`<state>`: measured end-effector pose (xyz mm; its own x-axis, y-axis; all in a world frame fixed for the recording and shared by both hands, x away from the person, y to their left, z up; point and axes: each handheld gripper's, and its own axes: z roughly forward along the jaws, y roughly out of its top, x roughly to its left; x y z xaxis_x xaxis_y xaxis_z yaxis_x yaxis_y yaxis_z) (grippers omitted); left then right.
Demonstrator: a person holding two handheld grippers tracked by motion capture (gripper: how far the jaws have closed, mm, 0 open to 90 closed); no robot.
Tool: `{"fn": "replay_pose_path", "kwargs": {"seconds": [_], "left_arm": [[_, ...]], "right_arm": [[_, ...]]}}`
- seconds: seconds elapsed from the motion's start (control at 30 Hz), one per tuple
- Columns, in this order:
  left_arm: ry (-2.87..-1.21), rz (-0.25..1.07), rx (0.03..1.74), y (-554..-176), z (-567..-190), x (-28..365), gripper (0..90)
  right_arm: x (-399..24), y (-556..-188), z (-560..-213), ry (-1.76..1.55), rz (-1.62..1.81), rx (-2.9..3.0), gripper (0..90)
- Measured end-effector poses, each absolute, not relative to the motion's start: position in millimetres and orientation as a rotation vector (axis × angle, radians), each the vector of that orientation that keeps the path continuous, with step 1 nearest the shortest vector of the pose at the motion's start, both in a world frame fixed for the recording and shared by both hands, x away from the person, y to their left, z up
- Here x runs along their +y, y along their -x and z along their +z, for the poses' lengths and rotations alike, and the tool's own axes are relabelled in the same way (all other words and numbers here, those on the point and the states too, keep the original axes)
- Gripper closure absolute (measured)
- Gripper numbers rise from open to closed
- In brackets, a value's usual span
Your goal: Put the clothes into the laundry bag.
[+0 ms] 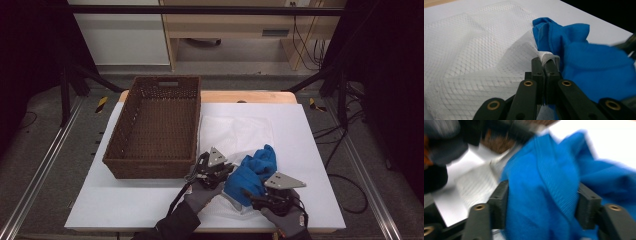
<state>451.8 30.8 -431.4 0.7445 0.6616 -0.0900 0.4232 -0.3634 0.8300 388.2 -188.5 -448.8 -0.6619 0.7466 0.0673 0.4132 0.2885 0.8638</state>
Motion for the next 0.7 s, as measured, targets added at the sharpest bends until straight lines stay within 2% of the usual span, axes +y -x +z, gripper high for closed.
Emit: {"fn": "replay_pose_path", "kwargs": {"seconds": [0.13, 0.17, 0.2, 0.23, 0.33, 0.4, 0.43, 0.47, 0.5, 0.53, 0.63, 0.7], "left_arm": [[-2.011, 0.320, 0.812, -450.7, -432.2, 30.0, 88.9], [-2.012, 0.319, 0.805, -449.8, -432.0, 29.3, 88.9], [-2.012, 0.319, 0.805, -449.8, -432.0, 29.3, 88.9], [-2.017, 0.315, 0.796, -449.0, -431.7, 29.2, 88.9], [-2.021, 0.311, 0.789, -448.0, -432.0, 28.9, 88.8], [-2.025, 0.307, 0.779, -447.0, -432.6, 27.9, 88.9], [-2.027, 0.311, 0.774, -446.6, -432.8, 27.4, 88.9], [-2.027, 0.309, 0.774, -446.6, -433.3, 26.8, 88.9], [-2.027, 0.310, 0.775, -446.9, -433.7, 26.5, 88.9], [-2.028, 0.312, 0.778, -447.6, -434.0, 26.5, 88.9], [-2.011, 0.301, 0.813, -451.9, -434.4, 29.0, 88.9], [-2.009, 0.301, 0.828, -454.7, -433.8, 30.8, 88.9]], "right_arm": [[-200.9, -388.7, -438.3, -1.051, 1.275, 2.107, 20.2], [-201.6, -399.0, -443.9, -1.087, 1.246, 2.119, 10.8], [-201.6, -399.0, -443.9, -1.087, 1.246, 2.119, 10.8], [-200.6, -412.8, -454.7, -1.121, 1.217, 2.160, 5.7], [-197.9, -425.0, -466.6, -1.165, 1.195, 2.202, 4.8], [-197.1, -433.5, -476.0, -1.198, 1.223, 2.239, 7.9], [-195.7, -435.1, -479.2, -1.200, 1.231, 2.279, 20.4], [-195.7, -435.1, -479.2, -1.200, 1.231, 2.279, 20.4], [-196.0, -432.9, -477.8, -1.172, 1.254, 2.295, 41.4], [-196.0, -432.9, -477.8, -1.172, 1.254, 2.295, 41.4], [-199.2, -424.5, -469.5, -1.155, 1.274, 2.270, 64.3], [-205.8, -416.2, -460.7, -1.149, 1.291, 2.227, 70.6]]}}
